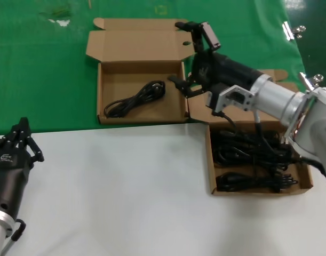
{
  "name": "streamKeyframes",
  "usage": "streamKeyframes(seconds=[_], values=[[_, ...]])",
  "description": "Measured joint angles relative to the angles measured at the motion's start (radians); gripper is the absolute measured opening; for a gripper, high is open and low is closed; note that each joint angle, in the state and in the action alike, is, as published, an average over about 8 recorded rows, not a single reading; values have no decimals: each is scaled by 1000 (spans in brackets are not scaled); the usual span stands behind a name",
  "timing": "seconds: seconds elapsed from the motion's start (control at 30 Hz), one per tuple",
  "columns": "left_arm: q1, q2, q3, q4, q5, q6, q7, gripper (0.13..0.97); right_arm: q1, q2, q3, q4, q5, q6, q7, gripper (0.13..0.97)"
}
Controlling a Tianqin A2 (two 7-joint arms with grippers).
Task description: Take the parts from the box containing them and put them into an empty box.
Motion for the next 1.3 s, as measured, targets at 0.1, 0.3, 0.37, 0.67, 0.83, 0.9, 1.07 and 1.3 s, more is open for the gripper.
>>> streamKeyframes(seconds=[0.1, 0.3, 0.37, 0.67, 0.83, 0.9, 1.07, 1.3], values=[[0, 0, 0, 0, 0, 0, 0, 140, -46, 11, -3, 82, 2, 0, 54, 959], [0, 0, 0, 0, 0, 0, 0, 147, -69, 17, -5, 123, 3, 2, 82, 966], [0, 0, 0, 0, 0, 0, 0, 154, -70, 17, -5, 124, 3, 2, 82, 966], [0, 0, 0, 0, 0, 0, 0, 216, -111, 21, -6, 175, 0, 41, 152, 966], [0, 0, 0, 0, 0, 0, 0, 263, -165, 27, -8, 242, -5, 92, 245, 966], [0, 0, 0, 0, 0, 0, 0, 303, -190, 30, -9, 272, -7, 116, 287, 966], [0, 0, 0, 0, 0, 0, 0, 403, -255, 37, -11, 353, -12, 178, 400, 966], [0, 0, 0, 0, 0, 0, 0, 559, -346, 46, -13, 465, -19, 265, 557, 966]])
